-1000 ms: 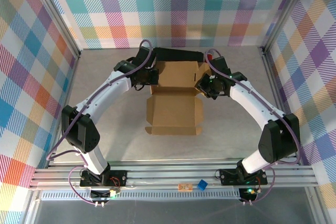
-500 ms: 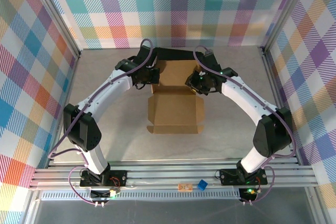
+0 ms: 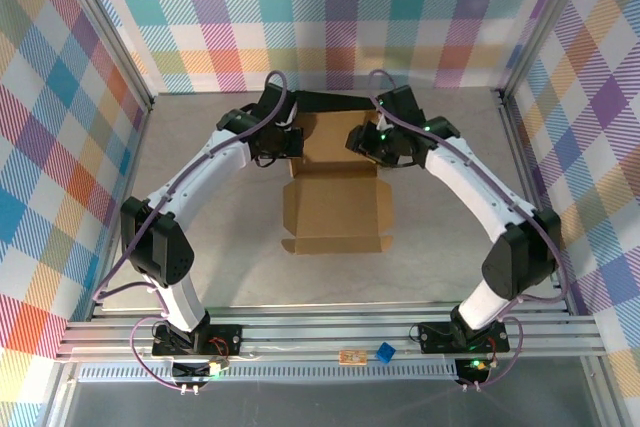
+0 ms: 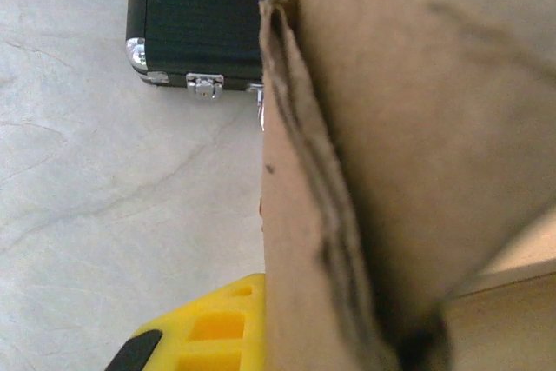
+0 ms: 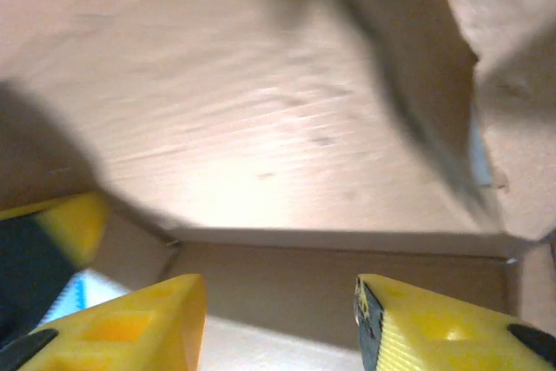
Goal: Fold the paper box
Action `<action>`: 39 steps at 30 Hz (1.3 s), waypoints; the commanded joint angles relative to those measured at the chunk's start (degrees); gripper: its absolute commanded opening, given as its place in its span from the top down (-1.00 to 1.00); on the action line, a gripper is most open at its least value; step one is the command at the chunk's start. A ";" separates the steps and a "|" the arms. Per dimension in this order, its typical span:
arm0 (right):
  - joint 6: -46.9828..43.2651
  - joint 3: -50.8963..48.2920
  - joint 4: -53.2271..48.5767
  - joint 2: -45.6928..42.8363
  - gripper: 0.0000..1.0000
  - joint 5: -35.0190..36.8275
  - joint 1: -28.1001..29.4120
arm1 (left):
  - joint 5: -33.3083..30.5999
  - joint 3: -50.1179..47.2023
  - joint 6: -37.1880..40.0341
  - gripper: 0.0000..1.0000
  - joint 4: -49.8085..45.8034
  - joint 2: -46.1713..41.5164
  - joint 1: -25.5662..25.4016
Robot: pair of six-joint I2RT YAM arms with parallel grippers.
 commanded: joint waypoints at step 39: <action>-20.85 13.34 -20.02 3.53 1.00 31.11 6.61 | -1.53 10.78 -2.43 1.00 -12.17 5.87 0.83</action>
